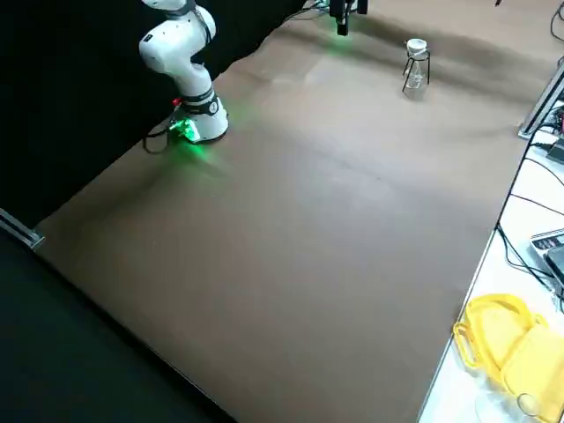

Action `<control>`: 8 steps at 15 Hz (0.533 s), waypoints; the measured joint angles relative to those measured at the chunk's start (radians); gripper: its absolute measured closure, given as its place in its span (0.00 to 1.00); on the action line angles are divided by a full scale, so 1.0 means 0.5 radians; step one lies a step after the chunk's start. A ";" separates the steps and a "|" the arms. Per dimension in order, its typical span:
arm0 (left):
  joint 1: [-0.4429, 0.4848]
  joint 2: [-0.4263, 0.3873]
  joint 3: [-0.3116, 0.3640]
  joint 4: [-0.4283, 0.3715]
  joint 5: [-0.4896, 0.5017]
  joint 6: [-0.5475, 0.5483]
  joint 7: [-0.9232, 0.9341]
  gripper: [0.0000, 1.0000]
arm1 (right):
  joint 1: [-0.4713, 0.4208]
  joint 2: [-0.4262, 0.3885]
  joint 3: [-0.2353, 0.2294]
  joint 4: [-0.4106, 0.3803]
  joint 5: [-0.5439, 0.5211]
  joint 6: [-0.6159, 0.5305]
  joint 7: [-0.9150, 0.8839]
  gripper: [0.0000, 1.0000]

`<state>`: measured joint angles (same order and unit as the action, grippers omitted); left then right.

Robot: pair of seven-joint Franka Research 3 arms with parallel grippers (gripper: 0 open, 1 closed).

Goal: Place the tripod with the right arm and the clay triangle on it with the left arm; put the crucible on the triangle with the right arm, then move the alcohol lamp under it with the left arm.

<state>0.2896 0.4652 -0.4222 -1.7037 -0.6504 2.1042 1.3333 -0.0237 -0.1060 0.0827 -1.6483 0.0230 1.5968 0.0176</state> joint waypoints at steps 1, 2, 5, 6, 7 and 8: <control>0.003 -0.078 0.002 0.000 0.105 -0.037 -0.193 0.00 | 0.003 0.000 0.004 0.000 0.000 -0.002 0.000 0.00; 0.003 -0.151 0.004 -0.001 0.224 -0.071 -0.387 0.00 | 0.005 0.000 0.007 0.000 0.000 -0.002 0.000 0.00; 0.002 -0.405 0.005 0.004 0.743 -0.294 -1.269 0.00 | 0.000 0.000 -0.003 0.000 -0.015 -0.002 0.000 0.00; 0.002 -0.456 0.004 0.010 0.849 -0.353 -1.470 0.00 | -0.006 0.000 -0.009 0.000 -0.034 -0.001 -0.001 0.00; 0.000 -0.499 0.003 0.028 0.961 -0.434 -1.659 0.00 | -0.011 0.000 -0.014 0.000 -0.053 -0.001 -0.001 0.00; -0.004 -0.530 0.000 0.065 1.081 -0.539 -1.846 0.00 | -0.020 0.000 -0.017 0.000 -0.061 -0.001 -0.001 0.00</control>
<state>0.2878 0.2002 -0.4225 -1.6713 -0.1100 1.8347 0.4104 -0.0335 -0.1060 0.0741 -1.6484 -0.0073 1.5960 0.0171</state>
